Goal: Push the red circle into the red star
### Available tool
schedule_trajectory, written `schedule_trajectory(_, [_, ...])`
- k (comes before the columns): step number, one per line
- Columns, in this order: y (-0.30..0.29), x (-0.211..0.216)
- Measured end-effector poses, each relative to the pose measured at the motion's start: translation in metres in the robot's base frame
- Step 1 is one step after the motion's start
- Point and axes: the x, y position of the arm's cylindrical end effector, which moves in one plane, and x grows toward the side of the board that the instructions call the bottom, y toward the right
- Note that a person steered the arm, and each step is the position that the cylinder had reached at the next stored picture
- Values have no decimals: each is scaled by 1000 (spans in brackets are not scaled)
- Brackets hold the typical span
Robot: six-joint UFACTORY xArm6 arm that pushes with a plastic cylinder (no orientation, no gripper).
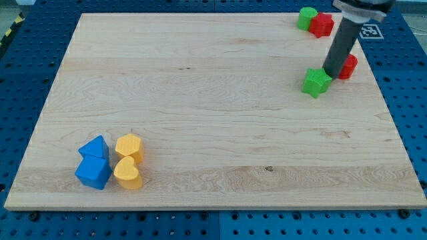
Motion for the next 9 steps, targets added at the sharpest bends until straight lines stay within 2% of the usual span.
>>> schedule_trajectory(1, [10,14])
schedule_trajectory(2, [29,48])
schedule_trajectory(3, [57,32])
schedule_trajectory(5, [54,-56])
schedule_trajectory(6, [57,-40])
schedule_trajectory(7, [57,8])
schedule_trajectory(8, [27,18])
schedule_trajectory(9, [14,-11])
